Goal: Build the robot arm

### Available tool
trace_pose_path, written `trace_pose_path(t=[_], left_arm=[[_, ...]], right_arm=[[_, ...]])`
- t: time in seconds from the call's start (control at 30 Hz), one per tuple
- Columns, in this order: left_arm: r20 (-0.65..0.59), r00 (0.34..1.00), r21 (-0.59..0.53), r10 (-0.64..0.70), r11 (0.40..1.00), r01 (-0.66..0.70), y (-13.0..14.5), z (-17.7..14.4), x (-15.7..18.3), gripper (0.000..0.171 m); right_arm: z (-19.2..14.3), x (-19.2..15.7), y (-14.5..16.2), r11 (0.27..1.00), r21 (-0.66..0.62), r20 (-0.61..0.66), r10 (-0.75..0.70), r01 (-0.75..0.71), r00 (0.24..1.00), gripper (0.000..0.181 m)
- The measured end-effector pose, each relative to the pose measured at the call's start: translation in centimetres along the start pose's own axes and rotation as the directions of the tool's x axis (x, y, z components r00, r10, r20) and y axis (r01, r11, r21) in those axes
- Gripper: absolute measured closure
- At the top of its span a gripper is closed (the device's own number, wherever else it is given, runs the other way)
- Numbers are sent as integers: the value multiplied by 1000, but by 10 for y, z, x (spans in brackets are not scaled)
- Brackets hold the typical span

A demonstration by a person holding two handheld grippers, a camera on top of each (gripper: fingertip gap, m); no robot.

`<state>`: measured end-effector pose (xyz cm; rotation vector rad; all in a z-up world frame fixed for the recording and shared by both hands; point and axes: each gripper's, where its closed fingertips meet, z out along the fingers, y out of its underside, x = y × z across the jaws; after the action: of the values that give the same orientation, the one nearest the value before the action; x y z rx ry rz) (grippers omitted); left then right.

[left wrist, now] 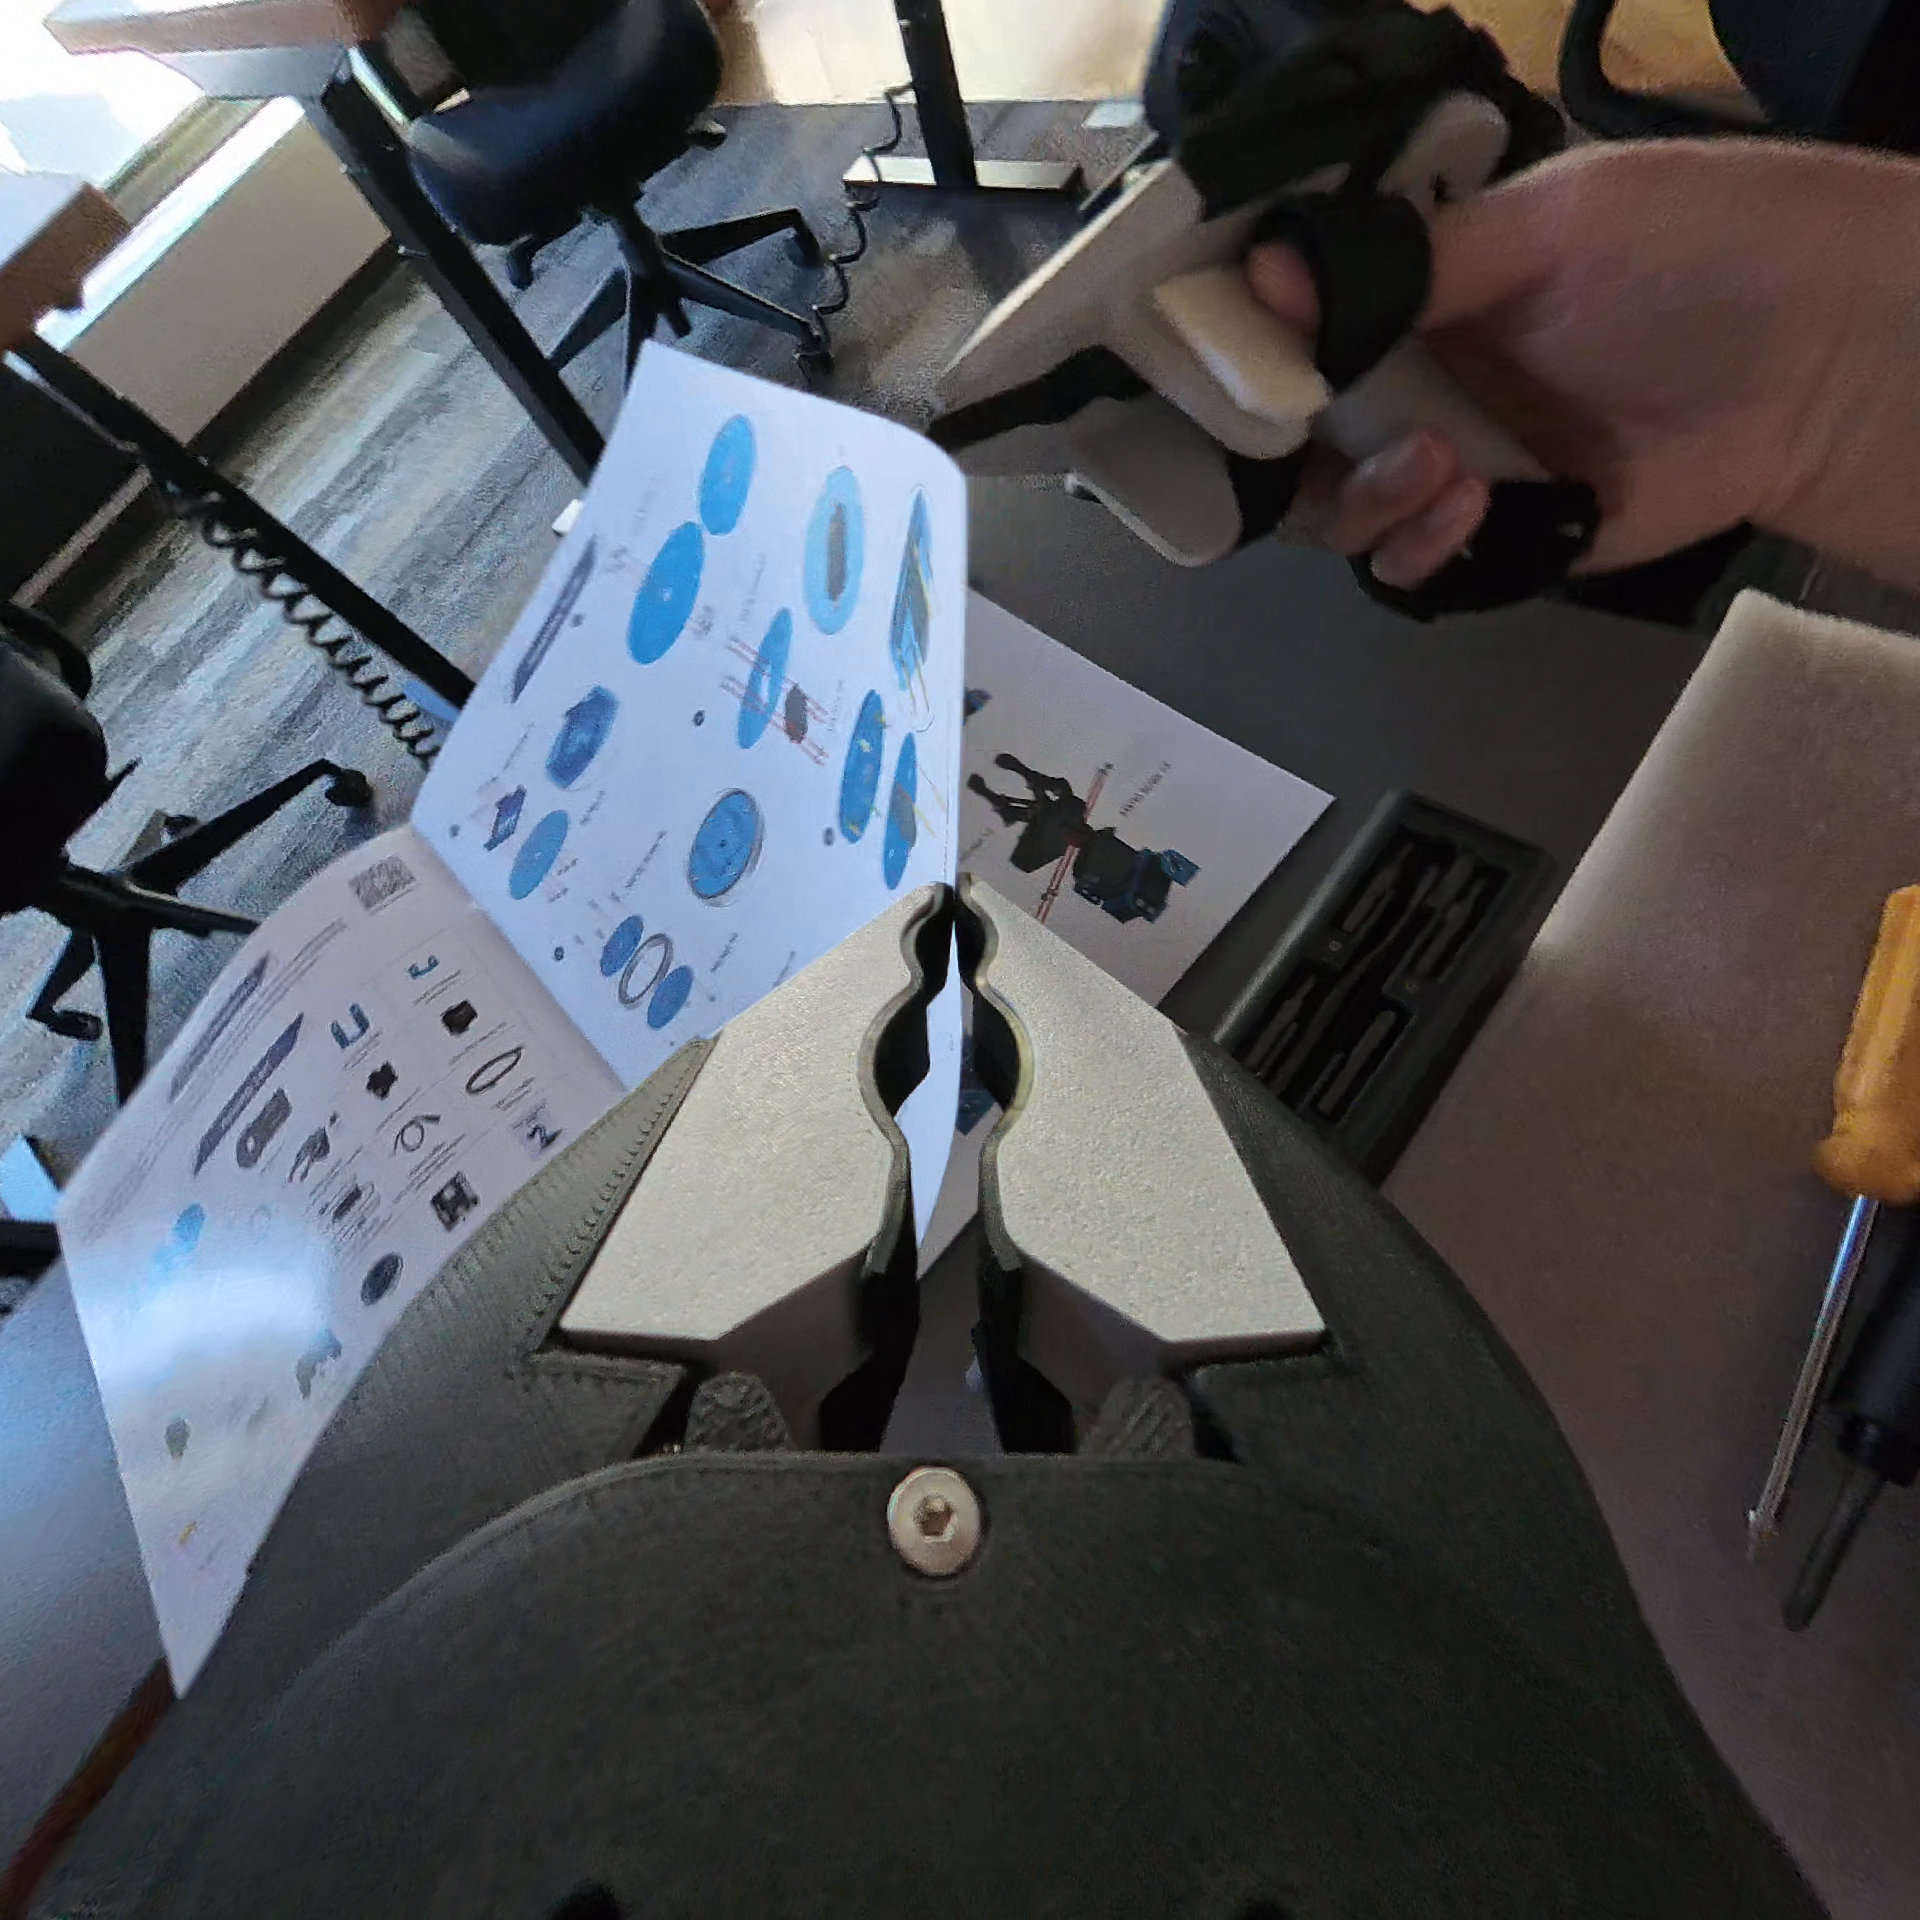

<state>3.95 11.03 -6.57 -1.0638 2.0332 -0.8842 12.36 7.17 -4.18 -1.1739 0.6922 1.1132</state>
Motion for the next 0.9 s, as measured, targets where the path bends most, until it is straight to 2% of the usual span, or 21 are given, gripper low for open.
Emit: trace_pose_path(t=[0.07,0.17,0.3,0.37,0.43,0.53,0.6,0.67,0.7,0.77,0.83,0.9], left_arm=[[0,993,-9,-117,993,117,5,-5,-13,171],[10,949,9,-316,949,316,11,-15,-33,171],[46,874,84,-485,873,480,16,-41,-62,171],[82,846,114,-527,848,518,23,-54,-74,171],[125,822,134,-556,830,541,30,-65,-85,171],[188,800,140,-570,822,553,40,-78,-96,171],[221,798,147,-561,828,541,44,-86,-102,171],[235,803,155,-548,836,526,45,-93,-104,171],[239,806,152,-542,841,520,46,-94,-105,171],[255,808,142,-531,847,512,50,-97,-106,171],[259,805,137,-534,845,517,53,-99,-107,171],[259,800,135,-541,840,525,54,-101,-108,171]], right_arm=[[4,-4,1,999,-1,0,-48,48,999,162],[7,-6,4,985,-36,-30,-171,170,985,157],[-5,25,-1,946,-103,-275,-323,306,905,146],[-17,45,-4,946,-136,-400,-324,294,857,138],[-25,56,-5,956,-138,-452,-293,259,842,135],[-14,40,-2,957,-137,-384,-289,255,877,136],[12,13,7,926,-190,-295,-371,327,880,137],[49,-15,28,852,-276,-189,-502,445,844,138],[69,-24,44,795,-326,-136,-574,511,807,140],[105,-32,79,657,-430,-37,-698,619,716,130],[131,-19,109,496,-550,9,-801,672,599,120],[147,2,126,329,-653,24,-891,682,453,112]])
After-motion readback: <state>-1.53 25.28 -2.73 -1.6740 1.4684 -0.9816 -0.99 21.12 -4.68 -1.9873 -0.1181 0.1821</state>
